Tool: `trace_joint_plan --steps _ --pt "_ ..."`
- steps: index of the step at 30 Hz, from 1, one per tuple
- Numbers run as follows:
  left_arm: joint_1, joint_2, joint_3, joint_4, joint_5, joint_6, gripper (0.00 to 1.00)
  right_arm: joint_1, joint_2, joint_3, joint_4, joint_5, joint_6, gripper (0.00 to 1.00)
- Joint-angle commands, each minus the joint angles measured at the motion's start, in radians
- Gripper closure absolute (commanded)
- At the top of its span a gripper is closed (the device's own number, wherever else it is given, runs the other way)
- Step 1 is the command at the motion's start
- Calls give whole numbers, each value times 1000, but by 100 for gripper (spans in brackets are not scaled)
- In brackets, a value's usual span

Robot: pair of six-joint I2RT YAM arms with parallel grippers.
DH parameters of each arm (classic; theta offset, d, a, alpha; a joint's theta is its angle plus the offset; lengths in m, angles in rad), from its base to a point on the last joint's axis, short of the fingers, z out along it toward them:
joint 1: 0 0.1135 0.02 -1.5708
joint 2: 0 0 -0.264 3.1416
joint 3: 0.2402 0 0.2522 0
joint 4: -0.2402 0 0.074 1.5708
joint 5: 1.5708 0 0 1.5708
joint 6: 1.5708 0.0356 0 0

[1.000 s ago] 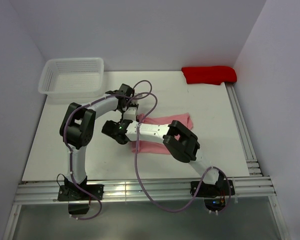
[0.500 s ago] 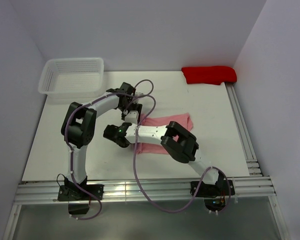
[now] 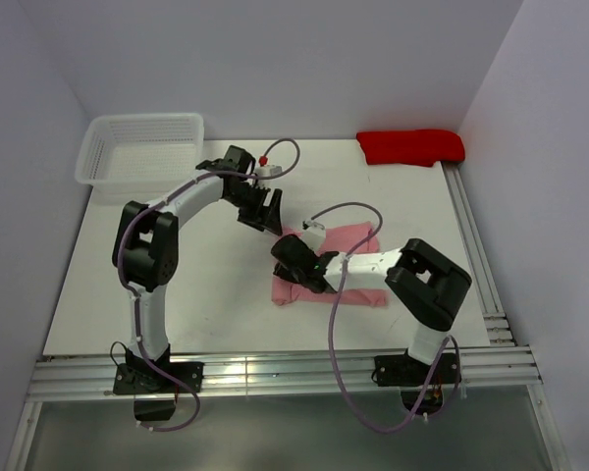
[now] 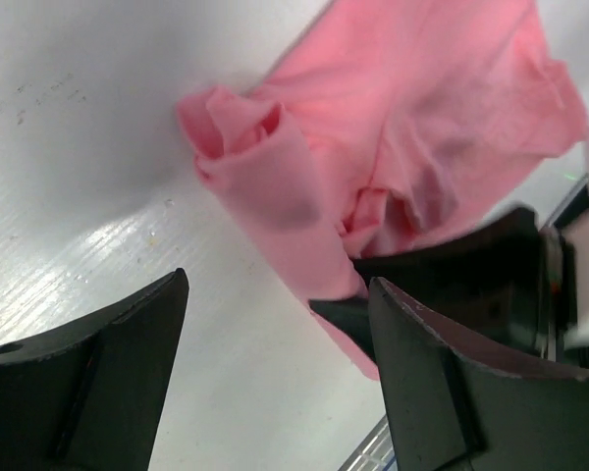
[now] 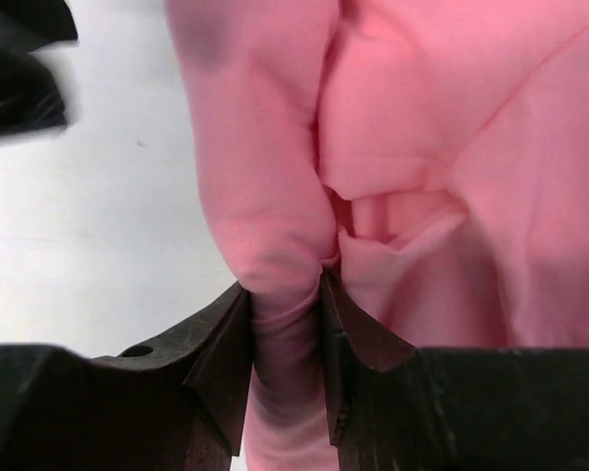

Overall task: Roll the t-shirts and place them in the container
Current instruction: Roll the tshirt

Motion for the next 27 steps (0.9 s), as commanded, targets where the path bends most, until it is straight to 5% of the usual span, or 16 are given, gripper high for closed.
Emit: trace_joint_plan --steps 1,9,18,21,24,27 --pt "28 -59 -27 1 151 82 21 -52 -31 -144 390 -181 36 63" --pt "39 -22 -167 152 246 64 19 -136 41 -313 826 -370 181 64" --pt "37 46 -248 386 231 -111 20 -153 101 -377 975 -411 272 64" --pt "34 55 -235 386 126 -154 29 -152 101 -396 989 -413 286 64" --pt "22 53 -212 345 7 -158 55 -152 96 -394 971 -421 272 64" --pt "14 49 -195 294 -83 -145 67 -147 63 -373 862 -398 247 61"
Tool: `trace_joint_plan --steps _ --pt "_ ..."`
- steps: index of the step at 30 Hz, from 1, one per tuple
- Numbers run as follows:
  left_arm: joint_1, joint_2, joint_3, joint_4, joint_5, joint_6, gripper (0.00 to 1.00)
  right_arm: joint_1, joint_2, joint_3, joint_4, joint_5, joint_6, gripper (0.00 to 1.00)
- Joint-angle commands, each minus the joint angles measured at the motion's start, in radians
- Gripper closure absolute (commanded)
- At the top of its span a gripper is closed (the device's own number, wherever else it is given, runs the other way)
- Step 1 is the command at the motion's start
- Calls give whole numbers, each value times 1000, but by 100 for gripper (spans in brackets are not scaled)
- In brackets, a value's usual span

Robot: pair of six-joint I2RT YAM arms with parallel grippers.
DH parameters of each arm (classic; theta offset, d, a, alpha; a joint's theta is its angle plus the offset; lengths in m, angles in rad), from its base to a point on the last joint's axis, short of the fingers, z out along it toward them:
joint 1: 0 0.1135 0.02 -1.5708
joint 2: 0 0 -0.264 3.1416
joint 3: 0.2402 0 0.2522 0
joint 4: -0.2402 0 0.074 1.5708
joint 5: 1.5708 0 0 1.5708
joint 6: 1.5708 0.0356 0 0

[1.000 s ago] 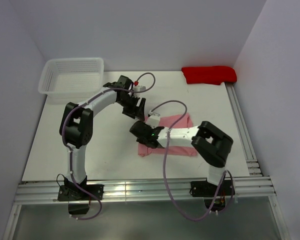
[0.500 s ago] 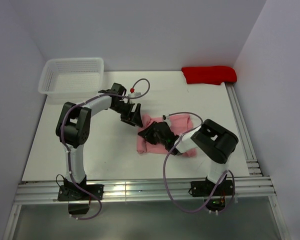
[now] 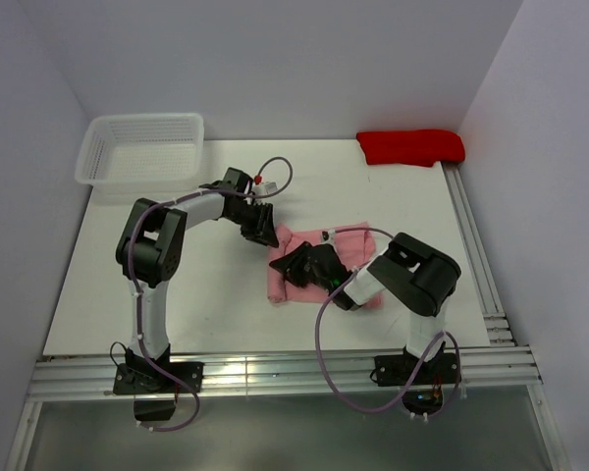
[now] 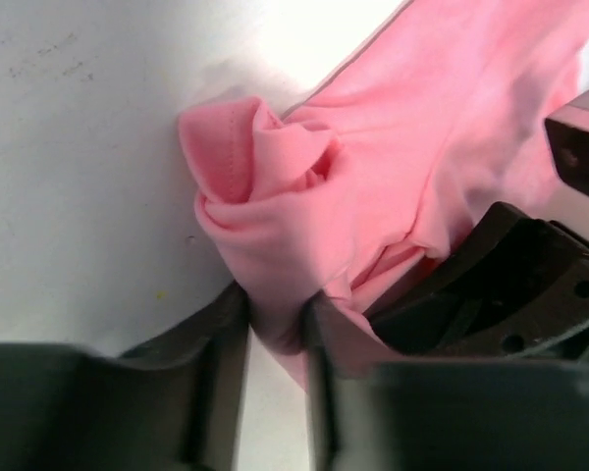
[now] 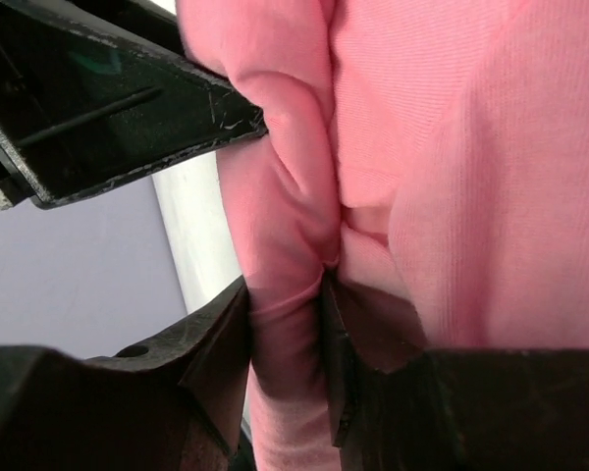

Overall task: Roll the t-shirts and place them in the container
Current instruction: Roll the tshirt

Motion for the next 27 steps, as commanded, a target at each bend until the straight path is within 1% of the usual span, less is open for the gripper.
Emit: trace_joint_plan --steps 1,2,3,4,5,6,8,9,14,17,18,20,21,23,27 --pt "-14 7 46 -35 -189 11 73 9 -40 21 -103 -9 -29 59" --pt "-18 6 51 -59 -229 14 75 18 -52 30 -143 17 -38 57" --pt "-23 2 56 -74 -248 24 78 24 -73 62 -245 39 -49 57" --pt "-26 2 65 -85 -262 28 81 30 -84 82 -303 50 -72 57" --pt "-32 1 68 -96 -278 30 82 47 -92 105 -359 66 -84 56" --pt "-34 -1 72 -114 -301 34 82 59 -109 154 -484 108 -95 55" --pt "-40 2 85 -131 -320 37 83 87 -123 200 -596 157 -121 52" --pt "-41 4 89 -145 -329 39 83 117 -133 235 -681 175 -124 51" --pt "-54 12 108 -170 -370 48 84 191 -159 271 -835 270 -111 45" --pt "-61 9 111 -179 -389 53 84 239 -182 306 -978 350 -95 44" --pt "-63 9 111 -182 -397 54 83 251 -186 347 -1077 373 -92 43" --pt "-69 12 115 -193 -406 56 83 294 -192 391 -1166 440 -89 42" --pt "-71 13 118 -196 -410 56 83 306 -193 438 -1241 461 -92 42" --pt "-75 12 126 -202 -418 57 83 340 -187 487 -1306 490 -106 41" --pt "-81 9 140 -214 -439 57 82 377 -158 639 -1482 560 -134 38"
